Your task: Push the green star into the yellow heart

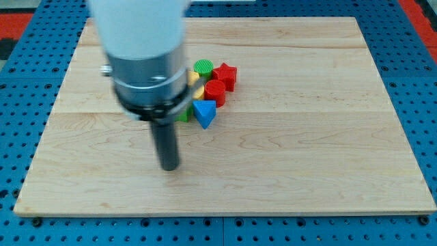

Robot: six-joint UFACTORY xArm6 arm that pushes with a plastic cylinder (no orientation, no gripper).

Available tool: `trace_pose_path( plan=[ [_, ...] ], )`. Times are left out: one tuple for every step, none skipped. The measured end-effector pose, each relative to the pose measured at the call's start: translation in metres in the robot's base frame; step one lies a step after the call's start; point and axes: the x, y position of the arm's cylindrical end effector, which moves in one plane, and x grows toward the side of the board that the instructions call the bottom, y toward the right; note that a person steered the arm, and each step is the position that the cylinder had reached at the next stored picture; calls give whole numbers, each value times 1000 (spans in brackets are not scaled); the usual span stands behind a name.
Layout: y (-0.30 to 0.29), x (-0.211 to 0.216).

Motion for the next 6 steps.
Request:
trace_pose_path(
  plan=[
    [-32,0],
    [-36,-28],
    [-36,-61],
    [-24,-89],
    [-21,-91],
    [-5,-102]
  ],
)
